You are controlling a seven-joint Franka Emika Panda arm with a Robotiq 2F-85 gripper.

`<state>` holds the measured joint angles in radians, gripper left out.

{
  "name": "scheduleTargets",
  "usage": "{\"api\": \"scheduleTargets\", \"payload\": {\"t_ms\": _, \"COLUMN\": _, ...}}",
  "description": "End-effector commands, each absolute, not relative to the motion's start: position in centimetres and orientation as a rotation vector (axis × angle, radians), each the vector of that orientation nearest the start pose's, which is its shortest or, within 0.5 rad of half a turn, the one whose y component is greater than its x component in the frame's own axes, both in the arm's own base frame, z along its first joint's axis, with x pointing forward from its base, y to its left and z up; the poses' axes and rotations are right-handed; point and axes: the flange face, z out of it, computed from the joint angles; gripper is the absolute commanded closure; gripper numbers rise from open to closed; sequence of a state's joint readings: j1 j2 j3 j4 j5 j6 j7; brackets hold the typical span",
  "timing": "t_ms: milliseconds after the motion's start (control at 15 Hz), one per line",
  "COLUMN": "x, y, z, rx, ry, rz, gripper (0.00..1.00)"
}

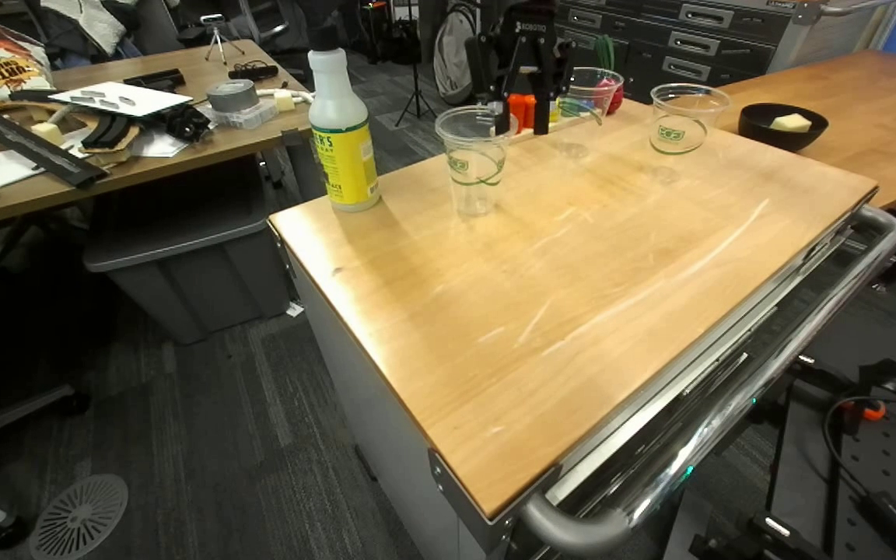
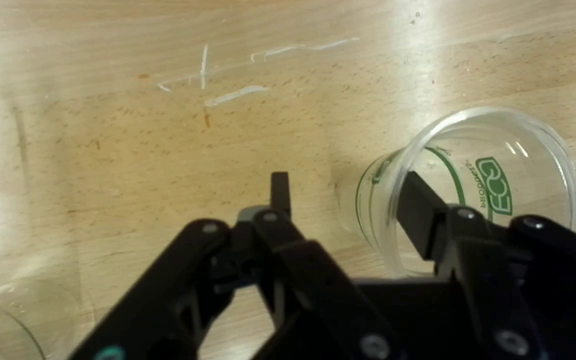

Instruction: Stack the clear cups together

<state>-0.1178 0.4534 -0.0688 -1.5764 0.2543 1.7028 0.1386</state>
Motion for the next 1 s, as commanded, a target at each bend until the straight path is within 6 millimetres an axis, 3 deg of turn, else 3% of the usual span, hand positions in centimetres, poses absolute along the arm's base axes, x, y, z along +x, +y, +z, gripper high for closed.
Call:
{"api": "scheduleTargets", "payload": {"t_ms": 0, "x": 64.7, "y": -8.9, "z": 36.4, "rx": -2.848, "ry": 0.592, "rz": 0.464, "gripper": 0.74}}
{"api": "scheduleTargets", "payload": {"t_ms": 267, "x": 64.8, "y": -8.9, "z": 37.0, "rx": -2.836, "ry": 0.590, "rz": 0.446, "gripper": 1.00}}
{"api": "scheduleTargets", "payload": {"t_ms": 667, "x": 62.7, "y": -10.1, "z": 39.0, "rx": -2.692, "ry": 0.634, "rz": 0.437, "gripper": 0.98}}
{"api": "scheduleTargets", "payload": {"t_ms": 933, "x": 59.0, "y": -13.3, "z": 43.2, "rx": -2.524, "ry": 0.689, "rz": 0.341, "gripper": 0.98}}
